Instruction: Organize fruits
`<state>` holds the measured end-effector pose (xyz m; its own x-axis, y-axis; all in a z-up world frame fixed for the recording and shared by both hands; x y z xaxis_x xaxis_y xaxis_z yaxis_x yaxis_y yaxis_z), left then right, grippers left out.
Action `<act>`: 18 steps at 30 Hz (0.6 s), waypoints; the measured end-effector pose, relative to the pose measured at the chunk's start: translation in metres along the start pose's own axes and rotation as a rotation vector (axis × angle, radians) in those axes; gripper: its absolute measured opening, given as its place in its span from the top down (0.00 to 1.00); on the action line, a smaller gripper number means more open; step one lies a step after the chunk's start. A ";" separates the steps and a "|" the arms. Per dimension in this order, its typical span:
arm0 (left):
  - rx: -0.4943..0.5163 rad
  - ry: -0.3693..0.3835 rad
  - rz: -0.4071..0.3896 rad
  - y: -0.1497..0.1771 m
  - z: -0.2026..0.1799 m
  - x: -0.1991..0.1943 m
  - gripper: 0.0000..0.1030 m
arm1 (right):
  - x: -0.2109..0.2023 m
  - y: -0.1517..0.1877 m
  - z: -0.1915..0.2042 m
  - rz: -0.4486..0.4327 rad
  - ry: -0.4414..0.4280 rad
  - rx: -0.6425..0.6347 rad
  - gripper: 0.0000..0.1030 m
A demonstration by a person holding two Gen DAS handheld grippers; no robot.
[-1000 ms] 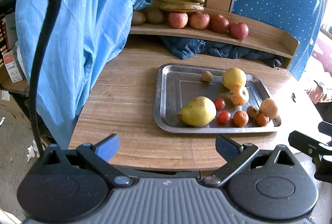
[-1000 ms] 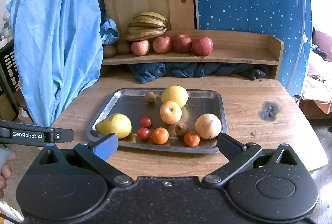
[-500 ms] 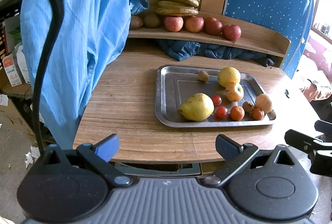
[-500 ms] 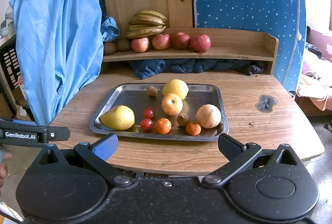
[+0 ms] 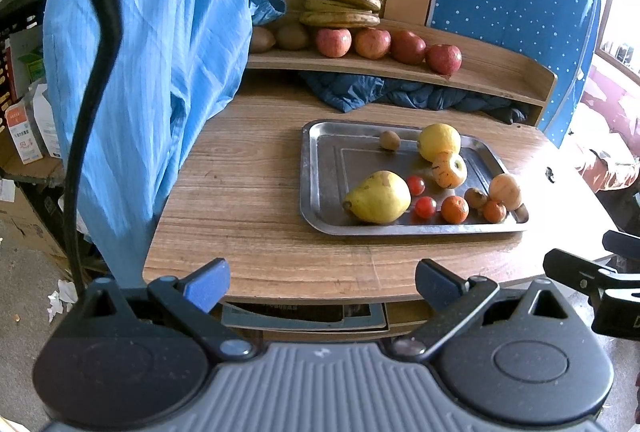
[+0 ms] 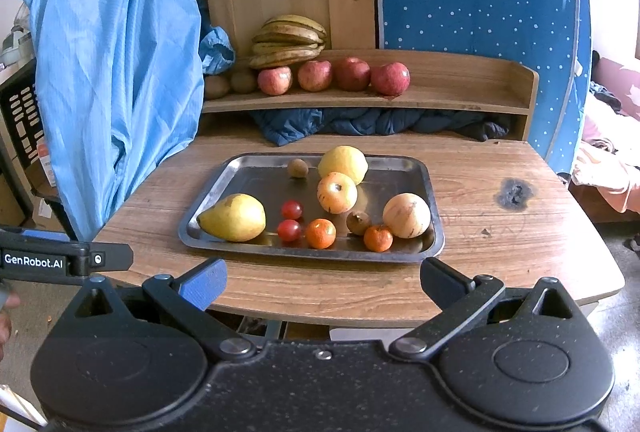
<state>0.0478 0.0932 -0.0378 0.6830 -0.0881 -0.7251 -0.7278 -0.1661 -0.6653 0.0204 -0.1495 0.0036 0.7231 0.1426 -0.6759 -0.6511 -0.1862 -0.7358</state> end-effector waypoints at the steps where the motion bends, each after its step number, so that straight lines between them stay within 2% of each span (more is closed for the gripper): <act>1: 0.008 -0.008 -0.005 0.000 -0.001 -0.001 0.02 | 0.000 0.000 0.000 0.000 0.000 0.000 0.01; 4: 0.046 -0.037 -0.012 0.001 -0.009 -0.003 0.01 | -0.002 0.001 -0.001 0.000 0.002 0.002 0.01; 18: 0.078 -0.012 -0.002 0.002 -0.020 -0.004 0.01 | -0.005 0.005 -0.005 0.005 0.008 0.010 0.01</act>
<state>0.0447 0.0735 -0.0330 0.6836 -0.0762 -0.7259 -0.7297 -0.0895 -0.6779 0.0148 -0.1564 0.0037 0.7218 0.1338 -0.6790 -0.6567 -0.1771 -0.7330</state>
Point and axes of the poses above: each gripper's, at about its wrist camera, not at the fingertips, and x roughly the way its jaws point, z to its left, y to its underside, the point moved 2 cm from there along x, roughly the way its jaws point, and after that the axes turned 9 degrees about -x, right-handed, at the moved point
